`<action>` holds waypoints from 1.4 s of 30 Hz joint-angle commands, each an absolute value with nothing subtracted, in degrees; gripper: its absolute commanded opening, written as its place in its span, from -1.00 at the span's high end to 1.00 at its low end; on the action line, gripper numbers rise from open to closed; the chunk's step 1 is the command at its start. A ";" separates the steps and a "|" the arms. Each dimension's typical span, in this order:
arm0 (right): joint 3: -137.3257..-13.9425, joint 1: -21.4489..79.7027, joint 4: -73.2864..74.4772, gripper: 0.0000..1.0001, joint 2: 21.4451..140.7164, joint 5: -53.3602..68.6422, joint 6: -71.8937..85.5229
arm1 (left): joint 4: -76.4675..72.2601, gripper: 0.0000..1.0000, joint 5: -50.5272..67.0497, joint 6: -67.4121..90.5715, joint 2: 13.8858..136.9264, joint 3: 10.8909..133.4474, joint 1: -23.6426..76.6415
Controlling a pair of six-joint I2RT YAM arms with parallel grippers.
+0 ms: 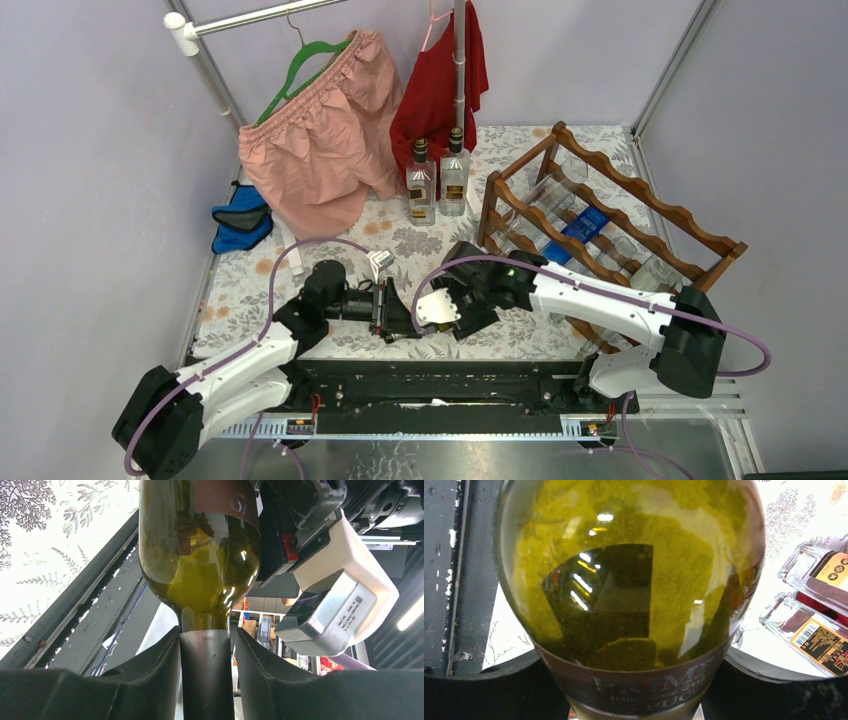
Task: Put the wine bottle on the wine rack
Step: Pick up the wine bottle from the center of the board.
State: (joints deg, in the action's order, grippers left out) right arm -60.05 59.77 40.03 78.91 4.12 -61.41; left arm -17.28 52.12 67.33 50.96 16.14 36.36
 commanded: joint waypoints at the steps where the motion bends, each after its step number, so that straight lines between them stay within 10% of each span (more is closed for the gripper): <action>1: -64.25 61.17 38.62 1.00 79.06 5.00 -60.67 | -21.09 0.04 52.24 66.86 51.40 15.38 36.82; 6: -64.73 61.52 38.89 1.00 79.89 4.22 -60.32 | -21.18 0.14 52.21 66.97 51.34 15.29 36.80; 13: -65.22 61.52 38.82 0.93 79.97 3.53 -58.21 | -23.32 1.00 52.92 67.78 49.87 14.45 36.83; 22: -68.52 61.40 41.66 -0.59 80.07 6.28 -54.02 | -34.61 1.00 51.69 73.83 46.15 10.54 36.74; 26: -70.00 61.41 43.54 -0.93 79.49 8.41 -52.96 | -37.10 1.00 51.11 75.27 44.51 8.92 36.75; 42: -89.80 48.65 62.48 -1.00 73.55 35.83 -53.55 | -44.33 1.00 50.10 77.31 43.28 7.77 36.83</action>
State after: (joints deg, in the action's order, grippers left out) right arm -83.09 53.60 55.70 78.96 23.16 -53.52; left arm -31.42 50.06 77.71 44.91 6.83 36.40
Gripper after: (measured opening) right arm 0.995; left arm 0.389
